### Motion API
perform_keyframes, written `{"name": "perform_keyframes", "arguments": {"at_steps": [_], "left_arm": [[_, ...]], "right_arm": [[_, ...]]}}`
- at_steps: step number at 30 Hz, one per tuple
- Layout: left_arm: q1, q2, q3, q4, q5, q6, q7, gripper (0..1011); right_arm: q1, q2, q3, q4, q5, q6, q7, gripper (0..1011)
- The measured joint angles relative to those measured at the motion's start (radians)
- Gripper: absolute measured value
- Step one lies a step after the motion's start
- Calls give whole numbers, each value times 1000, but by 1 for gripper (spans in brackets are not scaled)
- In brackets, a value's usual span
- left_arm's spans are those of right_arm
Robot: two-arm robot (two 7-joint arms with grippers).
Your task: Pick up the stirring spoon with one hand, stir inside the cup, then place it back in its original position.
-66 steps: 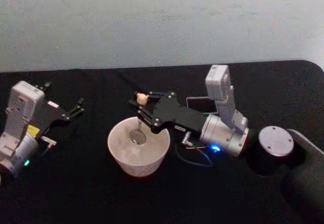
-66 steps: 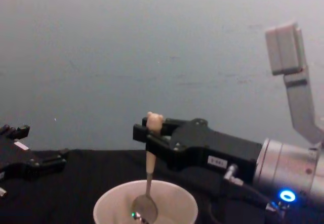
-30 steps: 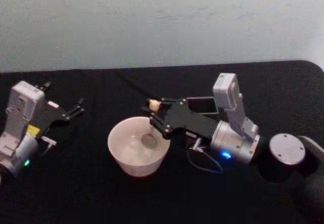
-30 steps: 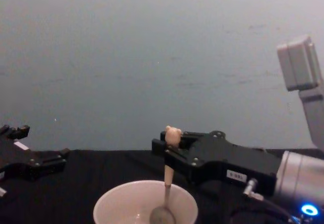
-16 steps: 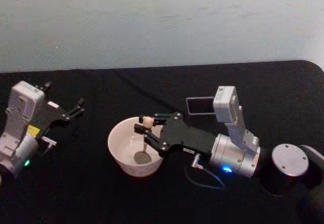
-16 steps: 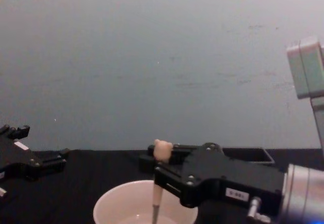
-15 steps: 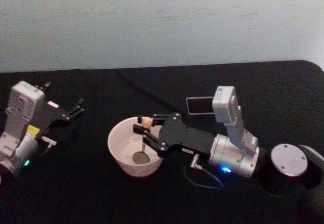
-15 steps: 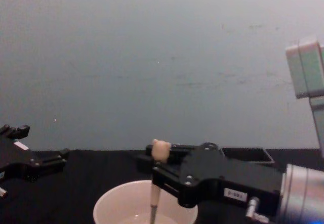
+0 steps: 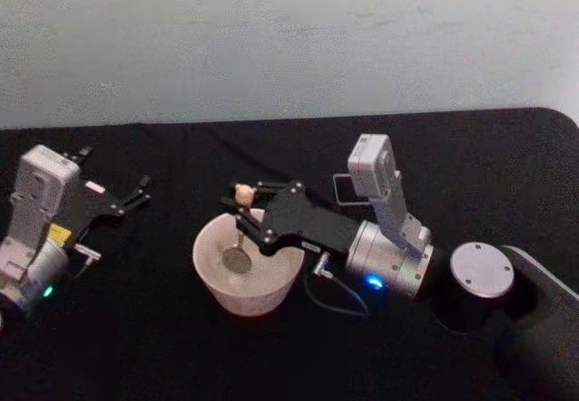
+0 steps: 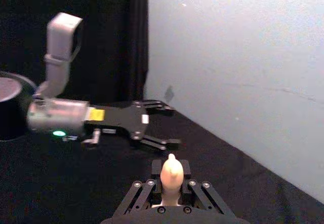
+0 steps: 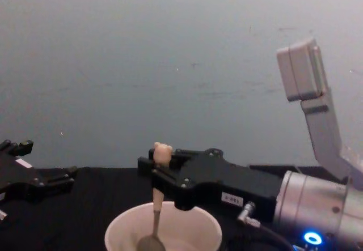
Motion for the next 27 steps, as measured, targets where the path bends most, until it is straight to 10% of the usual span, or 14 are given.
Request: {"name": "perform_keyframes", "arguments": {"at_steps": [27], "left_arm": [[0,0,0,0,0,0,0,1001]], "right_arm": [[-41,47,66,-52,-7,18,-27,209]]}}
